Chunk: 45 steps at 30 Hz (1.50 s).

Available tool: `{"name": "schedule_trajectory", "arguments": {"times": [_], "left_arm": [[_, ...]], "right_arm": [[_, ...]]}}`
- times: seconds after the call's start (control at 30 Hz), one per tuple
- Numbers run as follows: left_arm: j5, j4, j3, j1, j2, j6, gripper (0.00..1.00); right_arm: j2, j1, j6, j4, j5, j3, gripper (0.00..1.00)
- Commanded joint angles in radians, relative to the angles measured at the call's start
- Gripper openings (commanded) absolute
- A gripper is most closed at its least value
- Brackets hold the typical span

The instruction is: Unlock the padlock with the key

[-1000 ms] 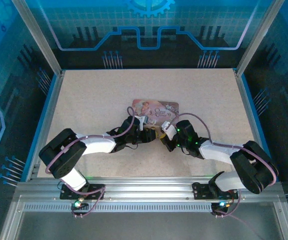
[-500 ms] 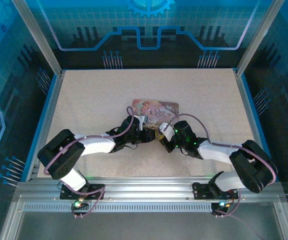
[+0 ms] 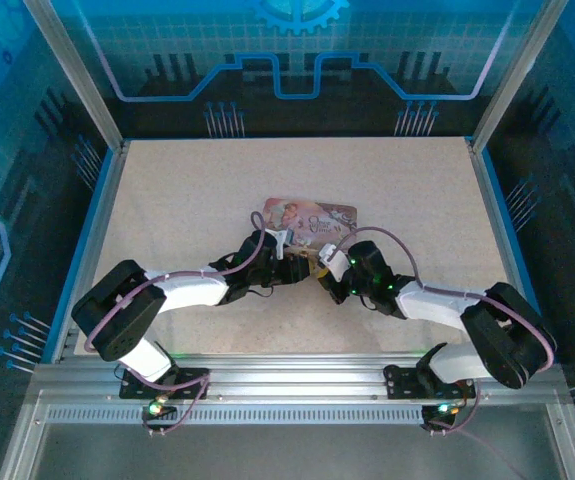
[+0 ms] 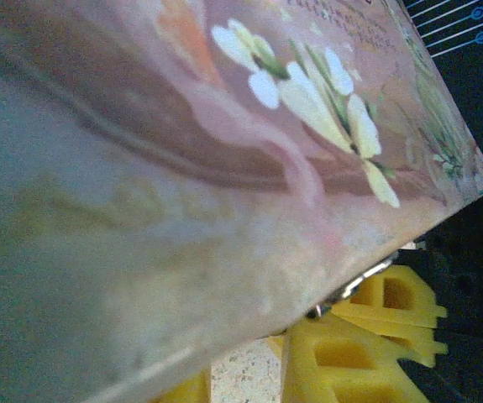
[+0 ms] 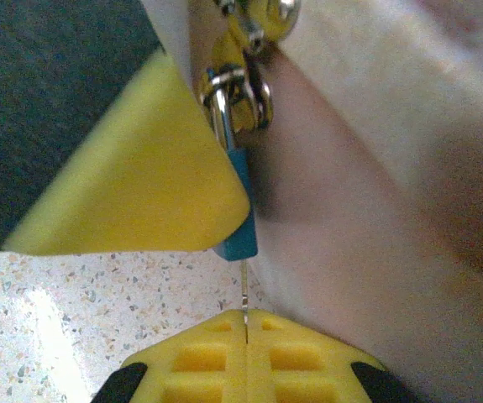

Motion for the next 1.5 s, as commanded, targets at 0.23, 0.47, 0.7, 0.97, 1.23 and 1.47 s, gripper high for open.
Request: {"name": "schedule_trajectory", "arguments": {"times": [0.23, 0.47, 0.7, 0.97, 1.23, 1.47], "left_arm": [[0.012, 0.025, 0.023, 0.007, -0.041, 0.005, 0.22], [0.012, 0.019, 0.024, 0.008, -0.046, 0.006, 0.22], [0.015, 0.015, 0.023, 0.008, -0.048, 0.006, 0.22], [0.016, 0.017, 0.027, 0.008, -0.047, 0.006, 0.22], [0.019, 0.011, 0.031, 0.009, -0.047, 0.005, 0.22], [0.021, 0.007, 0.035, 0.010, -0.047, 0.006, 0.22]], "right_arm": [[-0.021, -0.006, -0.003, 0.037, -0.053, -0.016, 0.00], [-0.036, -0.019, 0.005, 0.051, -0.038, -0.027, 0.00], [-0.061, -0.036, 0.012, 0.075, -0.061, -0.047, 0.00], [-0.023, -0.027, -0.004, 0.044, -0.083, -0.018, 0.00], [-0.020, -0.022, -0.010, 0.050, -0.085, -0.017, 0.00], [-0.008, -0.020, -0.009, 0.064, -0.103, -0.011, 0.00]]}}
